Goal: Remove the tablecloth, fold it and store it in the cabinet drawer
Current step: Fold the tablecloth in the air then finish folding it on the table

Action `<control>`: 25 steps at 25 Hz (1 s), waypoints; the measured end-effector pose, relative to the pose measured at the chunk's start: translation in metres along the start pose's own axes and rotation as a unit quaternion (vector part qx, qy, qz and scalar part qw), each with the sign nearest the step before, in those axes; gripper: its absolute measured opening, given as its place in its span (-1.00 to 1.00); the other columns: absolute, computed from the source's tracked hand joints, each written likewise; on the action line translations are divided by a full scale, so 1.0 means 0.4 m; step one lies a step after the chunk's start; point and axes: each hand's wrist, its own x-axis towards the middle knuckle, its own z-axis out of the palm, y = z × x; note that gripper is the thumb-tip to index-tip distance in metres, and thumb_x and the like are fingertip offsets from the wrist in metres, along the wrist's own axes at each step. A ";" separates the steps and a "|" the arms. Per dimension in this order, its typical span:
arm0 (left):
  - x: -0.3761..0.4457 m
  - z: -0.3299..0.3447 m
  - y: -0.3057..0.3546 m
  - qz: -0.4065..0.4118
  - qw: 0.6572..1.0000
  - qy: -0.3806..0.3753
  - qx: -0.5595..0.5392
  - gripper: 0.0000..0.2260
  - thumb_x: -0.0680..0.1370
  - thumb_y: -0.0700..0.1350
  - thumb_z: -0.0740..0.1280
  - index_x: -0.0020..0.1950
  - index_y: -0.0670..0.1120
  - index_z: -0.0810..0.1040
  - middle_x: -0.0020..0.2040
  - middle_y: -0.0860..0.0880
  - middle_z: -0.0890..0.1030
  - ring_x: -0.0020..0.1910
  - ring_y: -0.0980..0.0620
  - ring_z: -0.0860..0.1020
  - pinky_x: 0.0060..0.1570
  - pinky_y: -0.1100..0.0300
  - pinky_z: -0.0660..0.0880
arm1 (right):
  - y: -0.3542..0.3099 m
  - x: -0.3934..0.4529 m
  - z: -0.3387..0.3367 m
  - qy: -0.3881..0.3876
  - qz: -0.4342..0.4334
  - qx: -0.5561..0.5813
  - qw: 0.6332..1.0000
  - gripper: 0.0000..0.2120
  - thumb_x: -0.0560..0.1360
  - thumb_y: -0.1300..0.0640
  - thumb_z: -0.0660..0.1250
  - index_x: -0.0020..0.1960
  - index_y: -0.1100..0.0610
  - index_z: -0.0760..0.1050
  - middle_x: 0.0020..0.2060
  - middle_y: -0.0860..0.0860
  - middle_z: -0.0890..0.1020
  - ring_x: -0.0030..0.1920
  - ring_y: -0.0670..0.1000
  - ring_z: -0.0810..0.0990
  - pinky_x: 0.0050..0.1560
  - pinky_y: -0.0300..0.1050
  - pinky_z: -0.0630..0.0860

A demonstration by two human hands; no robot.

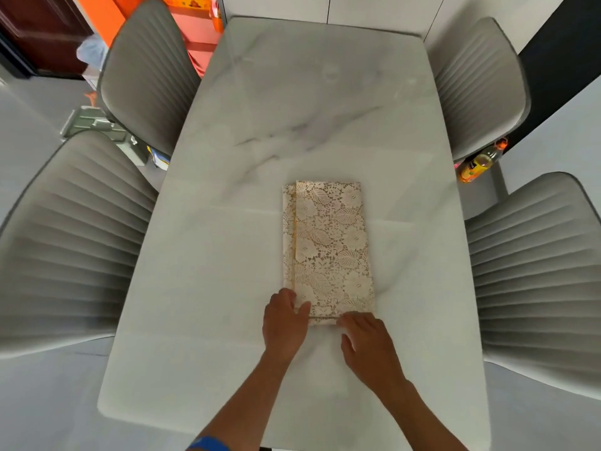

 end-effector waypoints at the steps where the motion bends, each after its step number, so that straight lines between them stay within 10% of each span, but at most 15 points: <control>1: 0.006 0.012 0.002 -0.010 1.000 0.012 0.005 -0.73 0.49 0.03 0.40 0.07 -0.08 0.48 -0.06 0.04 0.55 -0.04 -0.03 0.54 -0.10 0.17 0.38 | 0.003 0.022 -0.013 0.017 0.030 0.010 0.999 -0.70 0.35 0.28 0.43 0.07 0.10 0.57 0.00 -0.02 0.64 0.00 0.10 0.60 -0.03 -0.03 0.55; 8: -0.005 0.021 -0.021 -0.038 0.996 0.045 -0.073 -0.88 0.44 -0.27 0.37 -0.17 -0.07 0.50 -0.33 0.05 0.54 -0.31 0.03 0.53 -0.25 0.15 0.45 | 0.038 0.070 -0.001 -0.145 0.104 -0.010 0.984 -0.50 0.51 0.01 0.28 0.44 0.00 0.32 0.54 -0.02 0.24 0.50 0.06 0.22 0.38 -0.03 0.28; 16: 0.034 0.013 -0.062 0.058 0.998 -0.028 -0.006 -0.67 0.44 -0.20 0.39 0.17 0.04 0.50 0.02 0.01 0.39 -0.03 0.00 0.45 0.05 0.15 0.41 | 0.084 0.116 0.005 -0.014 0.357 0.234 0.904 -0.88 0.53 0.17 0.30 0.05 0.15 0.43 -0.01 0.09 0.56 0.01 0.17 0.55 -0.09 -0.08 0.38; 21: -0.016 -0.082 -0.137 0.069 0.975 -0.170 0.124 -0.60 0.42 -0.11 0.41 0.23 0.16 0.51 0.00 -0.03 0.52 -0.02 -0.02 0.53 0.01 0.08 0.54 | 0.098 -0.024 0.008 -0.132 0.295 0.318 0.891 -0.79 0.47 0.26 0.30 -0.16 -0.05 0.47 -0.33 -0.12 0.53 -0.26 0.01 0.52 -0.25 -0.01 0.53; 25: 0.022 -0.106 -0.135 0.380 0.857 -0.016 0.348 -0.55 0.35 -0.20 0.46 0.24 -0.05 0.56 0.26 -0.19 0.52 0.20 -0.23 0.50 0.06 -0.06 0.54 | 0.165 -0.050 0.015 -0.065 -0.026 -0.036 0.997 -0.52 0.45 0.17 0.24 0.36 -0.03 0.43 0.38 -0.01 0.46 0.33 0.11 0.47 0.25 -0.04 0.45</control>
